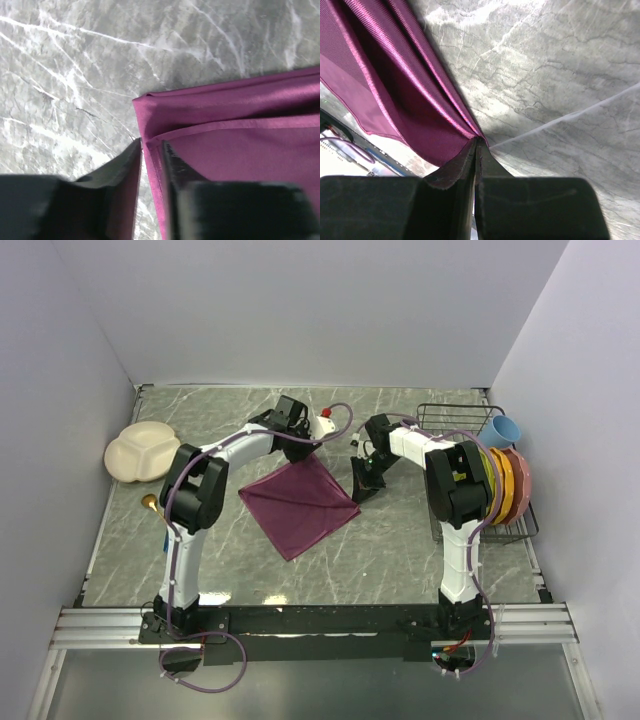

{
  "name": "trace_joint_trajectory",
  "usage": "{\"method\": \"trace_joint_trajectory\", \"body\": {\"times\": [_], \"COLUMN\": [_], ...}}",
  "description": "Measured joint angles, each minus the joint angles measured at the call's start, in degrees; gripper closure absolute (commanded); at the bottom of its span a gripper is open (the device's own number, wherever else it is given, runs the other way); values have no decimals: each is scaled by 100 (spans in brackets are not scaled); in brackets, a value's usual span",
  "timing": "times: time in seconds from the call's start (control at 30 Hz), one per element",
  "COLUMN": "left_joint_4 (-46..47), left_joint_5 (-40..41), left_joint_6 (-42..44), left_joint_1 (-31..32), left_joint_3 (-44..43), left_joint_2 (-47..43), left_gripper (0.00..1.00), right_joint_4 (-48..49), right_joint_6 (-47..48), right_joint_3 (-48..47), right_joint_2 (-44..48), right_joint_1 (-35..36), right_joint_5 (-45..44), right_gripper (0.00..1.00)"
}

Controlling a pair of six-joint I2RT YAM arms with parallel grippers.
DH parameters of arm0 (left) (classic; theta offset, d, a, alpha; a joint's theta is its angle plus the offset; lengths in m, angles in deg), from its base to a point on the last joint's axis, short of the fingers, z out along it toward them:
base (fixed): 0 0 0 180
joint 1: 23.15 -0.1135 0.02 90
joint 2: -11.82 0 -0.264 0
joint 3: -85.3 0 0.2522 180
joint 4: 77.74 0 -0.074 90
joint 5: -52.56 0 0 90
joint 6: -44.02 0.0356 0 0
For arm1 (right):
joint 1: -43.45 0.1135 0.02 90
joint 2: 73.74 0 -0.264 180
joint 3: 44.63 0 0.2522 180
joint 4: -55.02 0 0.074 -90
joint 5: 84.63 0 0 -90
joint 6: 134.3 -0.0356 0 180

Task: Fold the napkin into a case and place the utensils inside

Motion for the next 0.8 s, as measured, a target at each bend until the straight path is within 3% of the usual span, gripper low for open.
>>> {"method": "trace_joint_trajectory", "body": {"times": [0.13,0.23,0.53,0.67,0.8], "left_joint_4": [-15,-48,-669,-1078,-1534], "left_joint_5": [20,-181,-1360,-2044,-2664], "left_joint_6": [-304,-680,-1567,-1687,-1738], "left_joint_1": [-90,-323,-1779,-2308,-2684], "left_joint_3": [-85,-125,339,680,920], "left_joint_2": [31,-31,-1290,-1685,-1703], "left_gripper": [44,39,37,35,31], "right_joint_4": [7,42,341,463,417], "right_joint_6": [20,11,-170,-286,-271], "right_joint_3": [9,85,750,1220,1357], "right_joint_2": [0,0,269,516,697], "right_joint_1": [0,2,66,273,369], "right_joint_5": [11,92,540,667,551], "right_gripper": [93,93,91,80,62]}}
